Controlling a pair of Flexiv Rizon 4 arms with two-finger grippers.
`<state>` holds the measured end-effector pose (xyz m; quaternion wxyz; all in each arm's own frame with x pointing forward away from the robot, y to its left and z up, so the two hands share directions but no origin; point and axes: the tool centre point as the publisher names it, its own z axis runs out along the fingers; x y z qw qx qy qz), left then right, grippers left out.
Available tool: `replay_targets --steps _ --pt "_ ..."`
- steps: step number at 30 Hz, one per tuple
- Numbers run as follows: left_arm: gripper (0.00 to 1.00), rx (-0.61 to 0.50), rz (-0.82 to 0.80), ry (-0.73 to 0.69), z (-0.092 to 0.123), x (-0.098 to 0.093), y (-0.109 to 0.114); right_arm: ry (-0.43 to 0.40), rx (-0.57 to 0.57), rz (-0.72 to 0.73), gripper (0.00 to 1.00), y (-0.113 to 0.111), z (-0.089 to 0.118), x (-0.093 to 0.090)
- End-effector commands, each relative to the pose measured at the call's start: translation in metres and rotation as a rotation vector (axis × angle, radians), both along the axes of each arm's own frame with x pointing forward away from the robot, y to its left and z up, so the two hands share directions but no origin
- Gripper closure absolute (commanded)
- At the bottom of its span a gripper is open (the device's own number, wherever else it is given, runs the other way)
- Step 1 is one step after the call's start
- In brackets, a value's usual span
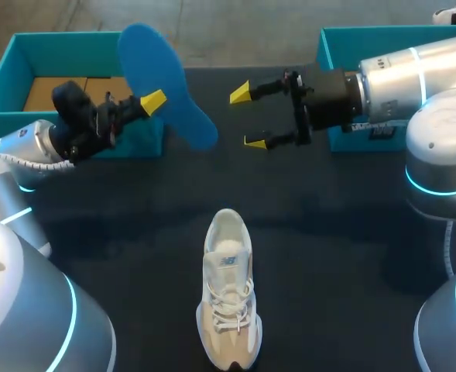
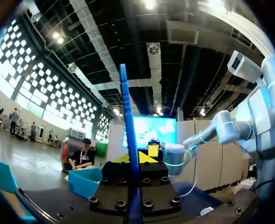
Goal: Take the shoe out of the shoebox, open the shoe tongue, remove and reinsert the insole, then place the shoe into the shoebox
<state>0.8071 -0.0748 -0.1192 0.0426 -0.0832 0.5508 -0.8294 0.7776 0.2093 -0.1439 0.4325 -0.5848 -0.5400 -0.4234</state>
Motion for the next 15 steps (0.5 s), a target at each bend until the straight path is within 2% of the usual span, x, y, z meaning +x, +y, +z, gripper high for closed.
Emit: replay_targets --steps 1,6,15 --pt "1.0 0.136 0.068 -1.078 -0.005 -0.005 0.004 -0.001 -0.001 -0.002 0.0 0.002 -0.001 0.0" --pt "1.0 0.215 0.044 -1.387 -0.006 -0.008 0.004 -0.001 -0.001 -0.002 0.0 0.002 -0.001 0.0" --pt "1.0 0.319 0.008 -1.739 -0.005 0.008 -0.002 -0.001 -0.001 -0.002 0.0 0.002 -0.001 0.0"
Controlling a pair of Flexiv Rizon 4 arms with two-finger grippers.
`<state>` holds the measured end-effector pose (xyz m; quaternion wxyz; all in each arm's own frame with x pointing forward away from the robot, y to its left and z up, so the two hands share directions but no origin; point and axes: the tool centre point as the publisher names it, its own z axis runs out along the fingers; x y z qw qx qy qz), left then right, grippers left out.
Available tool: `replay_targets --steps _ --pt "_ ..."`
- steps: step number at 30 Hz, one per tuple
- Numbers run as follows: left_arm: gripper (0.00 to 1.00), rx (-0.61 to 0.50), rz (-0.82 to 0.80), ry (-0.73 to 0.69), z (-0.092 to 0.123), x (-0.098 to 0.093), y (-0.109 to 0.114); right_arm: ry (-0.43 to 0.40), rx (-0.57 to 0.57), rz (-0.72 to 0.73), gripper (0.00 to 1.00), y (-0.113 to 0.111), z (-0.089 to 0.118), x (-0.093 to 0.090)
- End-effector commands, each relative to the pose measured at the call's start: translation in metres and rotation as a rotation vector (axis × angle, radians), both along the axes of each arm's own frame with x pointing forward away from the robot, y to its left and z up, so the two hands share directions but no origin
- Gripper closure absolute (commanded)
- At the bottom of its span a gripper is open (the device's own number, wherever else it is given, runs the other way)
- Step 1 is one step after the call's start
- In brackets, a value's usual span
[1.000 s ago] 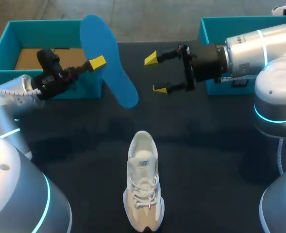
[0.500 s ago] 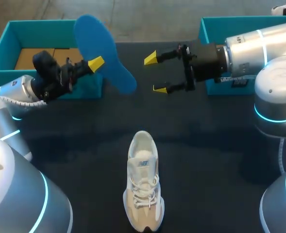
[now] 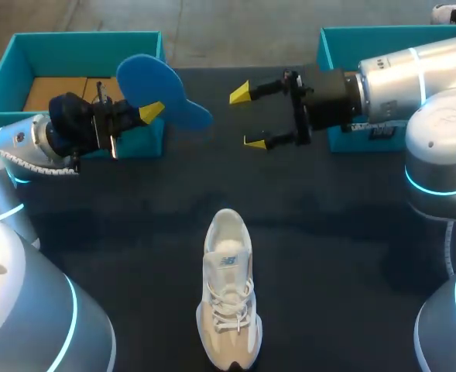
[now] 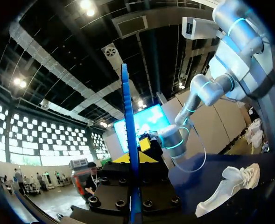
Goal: Take the shoe out of the shoebox, open the shoe tongue, remove and reinsert the insole, then place the shoe into the shoebox
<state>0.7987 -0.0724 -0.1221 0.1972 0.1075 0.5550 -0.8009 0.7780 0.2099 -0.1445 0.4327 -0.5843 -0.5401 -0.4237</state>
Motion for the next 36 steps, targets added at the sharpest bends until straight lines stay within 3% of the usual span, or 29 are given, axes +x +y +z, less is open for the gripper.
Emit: replay_targets --steps 1,4,19,23,25,36 --pt "1.0 0.288 -0.018 -1.29 -0.002 0.018 -0.005 0.0 -0.002 -0.003 0.0 0.001 0.0 -0.001" --pt "1.0 0.371 0.019 -1.532 -0.006 0.023 -0.006 0.0 -0.002 -0.003 0.0 0.001 0.0 -0.001" --pt "1.0 0.371 0.019 -1.532 -0.006 0.023 -0.006 0.0 -0.002 -0.003 0.0 0.001 0.0 -0.001" --pt "1.0 0.43 0.056 -1.665 -0.005 0.018 -0.004 0.002 0.0 0.0 0.0 0.001 0.0 0.0" --pt "1.0 0.527 0.091 -1.735 -0.009 0.017 -0.005 -0.009 0.029 0.011 0.0 0.001 -0.002 0.0" --pt "1.0 0.611 0.183 -1.822 -0.015 0.013 -0.012 -0.051 0.052 0.021 0.0 -0.001 -0.004 -0.001"
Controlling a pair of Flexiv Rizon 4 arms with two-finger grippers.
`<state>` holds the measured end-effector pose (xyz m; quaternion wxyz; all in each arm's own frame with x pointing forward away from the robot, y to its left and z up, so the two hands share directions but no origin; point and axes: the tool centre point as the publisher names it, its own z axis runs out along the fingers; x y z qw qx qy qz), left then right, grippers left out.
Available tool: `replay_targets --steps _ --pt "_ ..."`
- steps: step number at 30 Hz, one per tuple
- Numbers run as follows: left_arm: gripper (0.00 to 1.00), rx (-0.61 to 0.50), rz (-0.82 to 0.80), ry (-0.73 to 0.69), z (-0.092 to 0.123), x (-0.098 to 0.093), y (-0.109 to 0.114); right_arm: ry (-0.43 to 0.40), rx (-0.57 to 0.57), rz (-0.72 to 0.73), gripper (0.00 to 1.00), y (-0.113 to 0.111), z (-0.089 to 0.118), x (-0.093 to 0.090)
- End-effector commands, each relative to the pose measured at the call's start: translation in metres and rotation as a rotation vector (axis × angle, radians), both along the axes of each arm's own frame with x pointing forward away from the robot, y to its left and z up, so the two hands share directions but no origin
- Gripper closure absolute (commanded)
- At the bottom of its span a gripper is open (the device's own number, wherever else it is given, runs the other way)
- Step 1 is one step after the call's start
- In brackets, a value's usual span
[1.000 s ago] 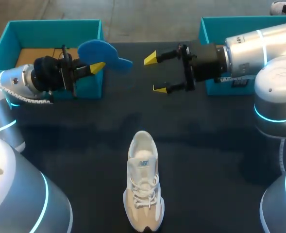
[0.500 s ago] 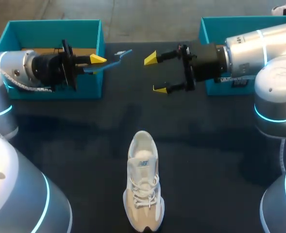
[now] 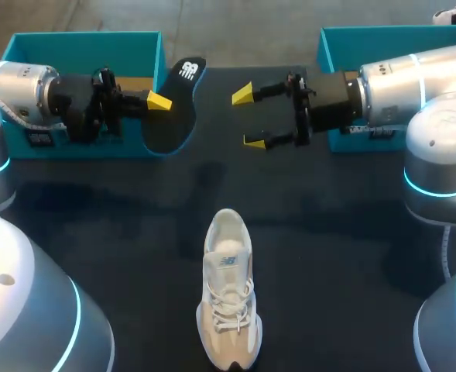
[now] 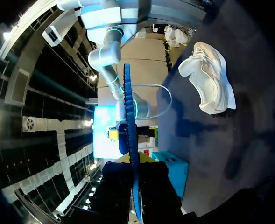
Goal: Take the shoe out of the shoebox, open the shoe tongue, remove and reinsert the insole, then place the shoe into the shoebox
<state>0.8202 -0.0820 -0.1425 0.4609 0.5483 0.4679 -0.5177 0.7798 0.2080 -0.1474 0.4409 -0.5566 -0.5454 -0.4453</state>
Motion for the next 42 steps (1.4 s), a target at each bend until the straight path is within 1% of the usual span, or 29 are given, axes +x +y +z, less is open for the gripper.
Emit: replay_targets --steps 1,4,17,20,21,25,33,38,42 --pt "1.0 0.199 0.174 -0.686 0.006 -0.009 -0.003 -0.01 -0.001 -0.005 0.0 0.001 -0.001 -0.003" --pt "1.0 0.204 0.203 -0.697 0.005 -0.01 -0.006 -0.017 -0.005 -0.052 0.0 -0.002 -0.003 -0.006" --pt "1.0 0.208 0.218 -0.695 0.005 -0.011 -0.006 -0.017 -0.005 -0.052 0.0 -0.002 -0.003 -0.006" --pt "1.0 0.219 0.213 -0.645 0.001 -0.011 -0.014 -0.017 -0.005 -0.052 0.0 -0.002 -0.003 -0.006" --pt "1.0 0.203 0.206 -0.618 0.001 -0.012 -0.016 -0.017 -0.005 -0.052 0.0 -0.002 -0.003 -0.006" --pt "1.0 0.195 0.214 -0.561 0.0 -0.014 -0.02 -0.017 -0.005 -0.052 0.0 -0.002 -0.003 -0.006" --pt "1.0 0.173 0.233 -0.499 0.002 -0.016 -0.024 -0.017 -0.005 -0.052 0.0 -0.002 -0.003 -0.006" --pt "1.0 0.151 0.234 -0.437 0.001 -0.015 -0.028 -0.017 -0.005 -0.052 0.0 -0.002 -0.003 -0.006" --pt "1.0 0.14 0.229 -0.405 -0.001 -0.015 -0.032 -0.027 0.003 -0.036 0.0 0.0 -0.007 -0.006"
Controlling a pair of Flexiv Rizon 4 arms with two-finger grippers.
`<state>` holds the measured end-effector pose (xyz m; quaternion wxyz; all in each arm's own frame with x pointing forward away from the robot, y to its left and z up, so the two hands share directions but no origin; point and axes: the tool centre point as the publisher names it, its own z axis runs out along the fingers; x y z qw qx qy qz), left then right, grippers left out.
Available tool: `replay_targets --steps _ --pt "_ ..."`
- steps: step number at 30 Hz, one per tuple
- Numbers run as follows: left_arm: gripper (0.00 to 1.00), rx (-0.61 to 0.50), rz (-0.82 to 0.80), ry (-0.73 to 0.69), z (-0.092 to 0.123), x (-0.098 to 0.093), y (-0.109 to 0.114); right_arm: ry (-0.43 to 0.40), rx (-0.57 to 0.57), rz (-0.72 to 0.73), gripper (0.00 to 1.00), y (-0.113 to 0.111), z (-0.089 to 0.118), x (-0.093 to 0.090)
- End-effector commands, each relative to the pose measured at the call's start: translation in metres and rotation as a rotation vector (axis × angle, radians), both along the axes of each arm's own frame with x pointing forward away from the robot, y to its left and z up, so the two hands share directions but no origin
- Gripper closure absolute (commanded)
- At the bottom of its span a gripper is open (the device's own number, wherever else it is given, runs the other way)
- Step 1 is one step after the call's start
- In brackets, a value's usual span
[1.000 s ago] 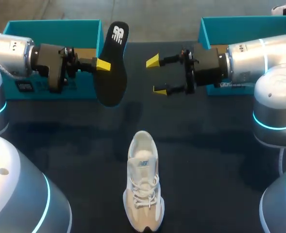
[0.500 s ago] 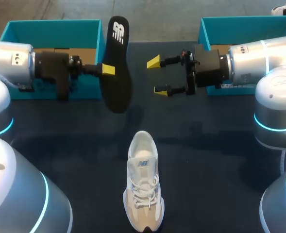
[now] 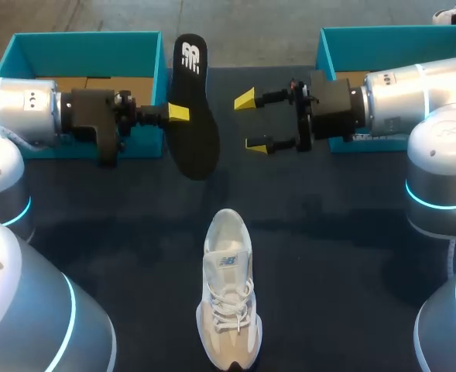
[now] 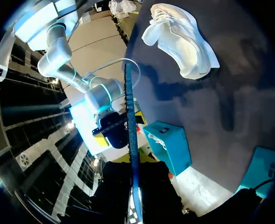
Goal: Take the shoe out of the shoebox, open the shoe tongue, remove and reinsert the insole, then place the shoe into the shoebox
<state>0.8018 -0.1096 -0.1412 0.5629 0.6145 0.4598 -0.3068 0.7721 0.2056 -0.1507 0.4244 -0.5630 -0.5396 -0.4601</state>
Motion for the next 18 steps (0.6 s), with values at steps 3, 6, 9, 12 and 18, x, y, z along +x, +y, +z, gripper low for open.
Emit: replay_targets --steps 3,6,9,12,18 --pt "1.0 -0.009 -0.002 0.02 -0.0025 0.003 -0.0072 -0.022 0.008 0.012 0.0 0.0035 -0.0044 0.0011" --pt "1.0 -0.021 0.004 0.039 -0.0022 0.003 -0.0086 -0.037 0.013 0.015 0.0 0.0041 -0.0047 0.0003" --pt "1.0 -0.036 0.006 0.065 -0.0018 0.0027 -0.0092 -0.042 0.015 0.017 0.0 0.0048 -0.0048 -0.0005" --pt "1.0 -0.046 0.022 0.088 -0.003 0.0029 -0.0091 -0.06 0.022 0.022 0.0 0.0058 -0.0048 -0.0017" --pt "1.0 -0.055 0.024 0.129 -0.0087 0.0043 -0.0104 -0.099 0.018 0.041 0.0 0.0078 -0.0038 -0.0037"
